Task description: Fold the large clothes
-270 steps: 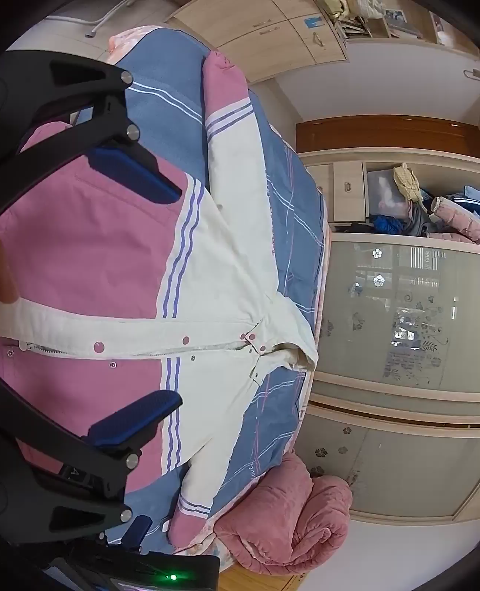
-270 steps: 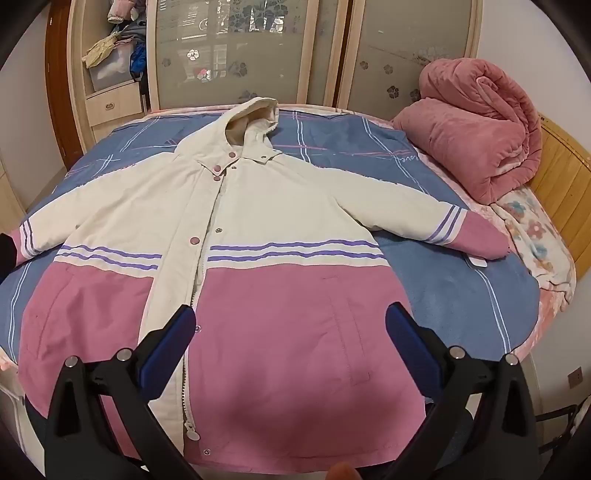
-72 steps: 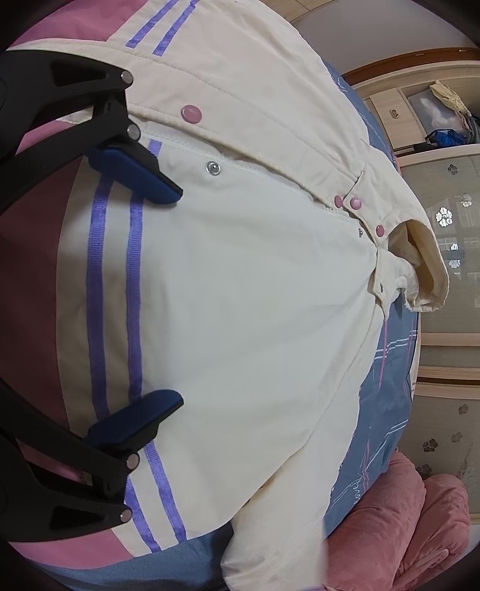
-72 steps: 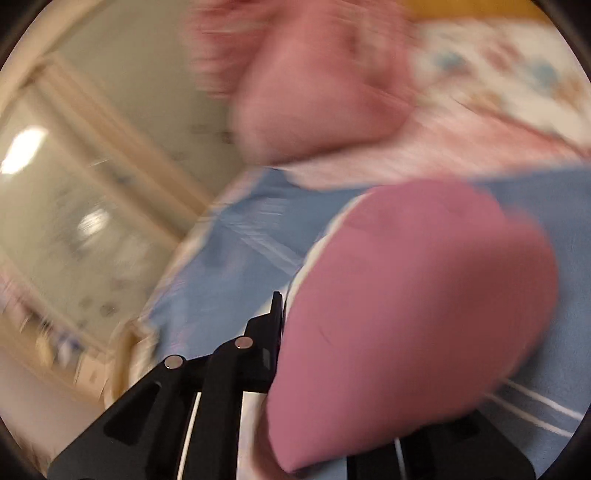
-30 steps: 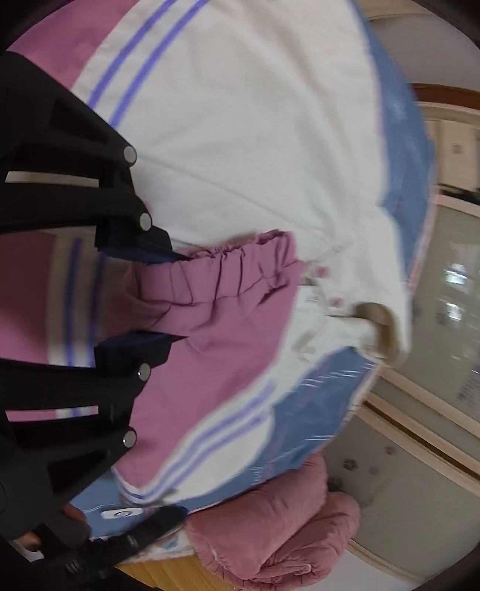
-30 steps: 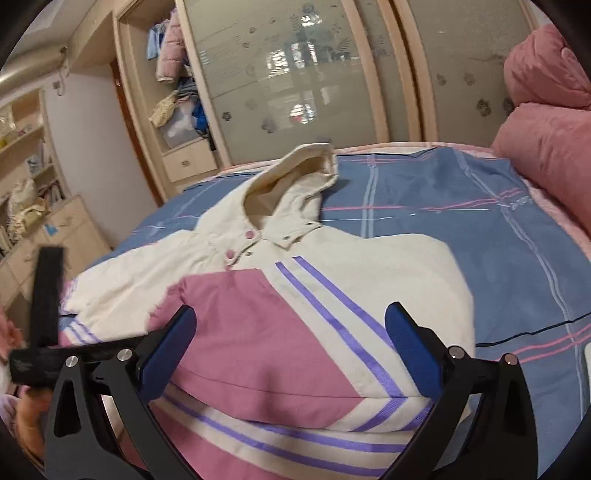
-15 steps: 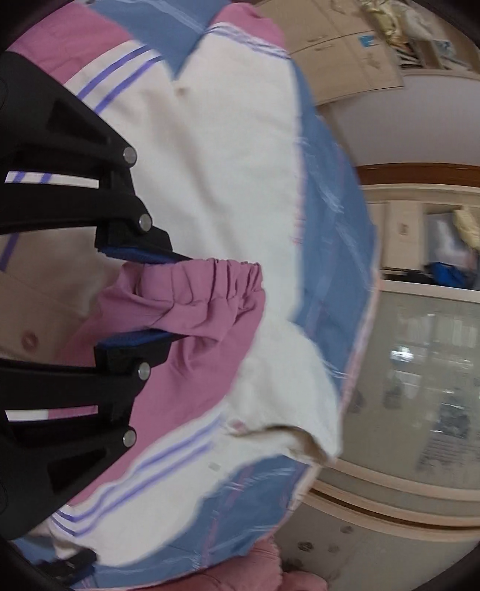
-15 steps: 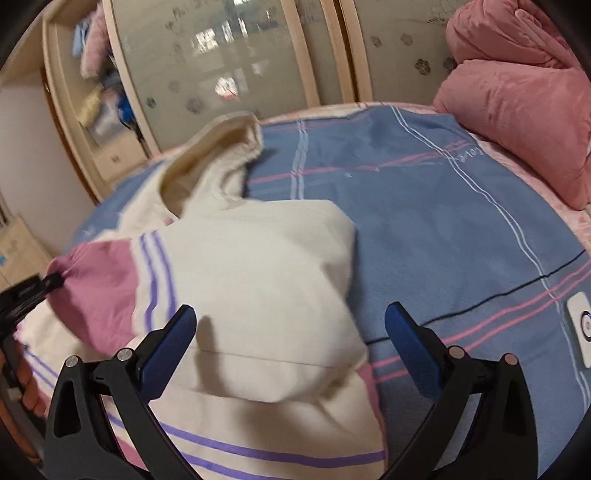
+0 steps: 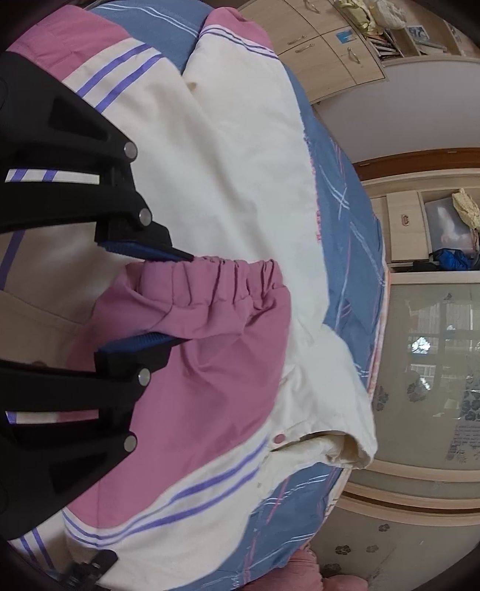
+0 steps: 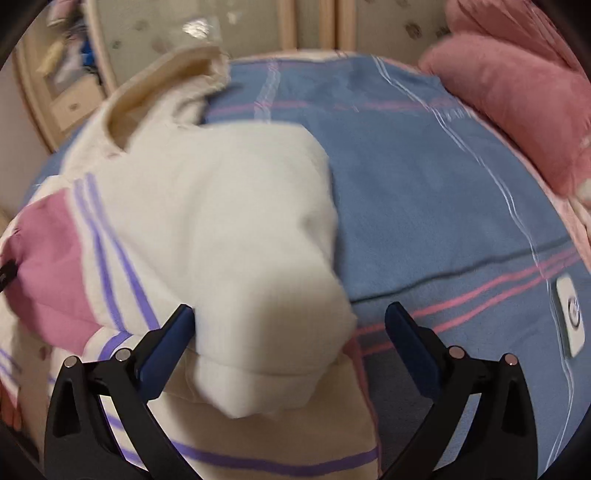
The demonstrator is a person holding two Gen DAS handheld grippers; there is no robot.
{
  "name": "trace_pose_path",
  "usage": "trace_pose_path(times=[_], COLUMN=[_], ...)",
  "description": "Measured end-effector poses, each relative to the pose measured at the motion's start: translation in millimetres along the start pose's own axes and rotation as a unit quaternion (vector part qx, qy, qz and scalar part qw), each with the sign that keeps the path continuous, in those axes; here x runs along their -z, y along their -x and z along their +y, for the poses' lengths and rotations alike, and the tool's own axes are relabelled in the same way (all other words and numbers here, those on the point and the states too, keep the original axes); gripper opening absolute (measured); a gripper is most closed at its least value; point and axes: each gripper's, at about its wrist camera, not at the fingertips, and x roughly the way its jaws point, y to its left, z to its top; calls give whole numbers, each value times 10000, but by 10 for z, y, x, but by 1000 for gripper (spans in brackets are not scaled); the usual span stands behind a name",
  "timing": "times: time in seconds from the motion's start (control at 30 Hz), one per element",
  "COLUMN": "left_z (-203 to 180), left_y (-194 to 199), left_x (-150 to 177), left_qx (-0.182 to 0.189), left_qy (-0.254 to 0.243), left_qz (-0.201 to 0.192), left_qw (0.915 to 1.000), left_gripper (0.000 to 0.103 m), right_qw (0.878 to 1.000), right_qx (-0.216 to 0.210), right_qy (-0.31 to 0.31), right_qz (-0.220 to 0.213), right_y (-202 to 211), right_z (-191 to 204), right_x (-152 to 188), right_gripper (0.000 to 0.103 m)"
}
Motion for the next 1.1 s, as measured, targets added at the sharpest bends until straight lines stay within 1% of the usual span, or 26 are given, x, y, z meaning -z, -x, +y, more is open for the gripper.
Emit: trace_pose_path(times=[0.03,0.13,0.3,0.37,0.4,0.47,0.5,0.53,0.57,0.67,0.73,0.77,0.83,0.87,0.9,0.93,1.0,1.07,1.1], left_z=[-16,-31,-42,-37,-13,60,86,105,115,83,91,143,234,287,307,304,282,279,289], left_y=[-16,-61,-124,-159,-188,-237,-251,-260,-273,-295,-302,-313,-327,-333,-332,-332,-330,-326,-324], left_x=[24,85,115,116,120,125,128,136,151,197,218,236,259,268,278,288,296,308,314], left_qx=[-6,-32,-153,-161,-120,2,49,90,117,82,140,276,498,645,719,743,731,763,798], left_qy=[-32,-80,-171,-189,-133,58,138,184,197,123,165,291,498,629,686,690,649,645,668], left_qz=[36,138,255,336,408,518,540,548,539,439,379,358,363,360,341,327,297,274,258], left_qw=[10000,9999,9994,9991,9990,9986,9984,9983,9983,9989,9990,9986,9969,9953,9945,9943,9948,9946,9942], left_gripper=[39,41,43,47,49,54,55,55,55,56,58,59,59,60,61,61,61,63,63], right_qw=[9999,9981,9905,9908,9922,9948,9962,9971,9973,9936,9919,9924,9965,9971,9966,9964,9963,9949,9941], right_qx=[60,380,809,829,845,831,753,620,538,15,-159,-193,-117,125,264,306,343,89,22], right_qy=[-94,-149,-112,-80,-25,53,35,-18,-31,212,419,492,603,664,723,740,637,519,515], right_qz=[-50,-457,-1104,-1063,-919,-582,-433,-441,-507,-1110,-1193,-1109,-561,-338,-285,-288,-468,-863,-950], right_y=[26,197,399,368,304,166,121,150,199,521,566,535,282,116,37,22,113,298,350], right_z=[-42,-80,-55,-62,-53,-40,-43,-42,-21,140,259,306,392,421,445,464,461,444,449], right_x=[-10,-25,-18,-42,-47,-53,-46,-45,-50,-25,25,44,94,119,134,156,136,118,132], right_gripper=[102,102,102,102,102,102,102,102,102,102,102,102,102,102,102,102,102,102,102])
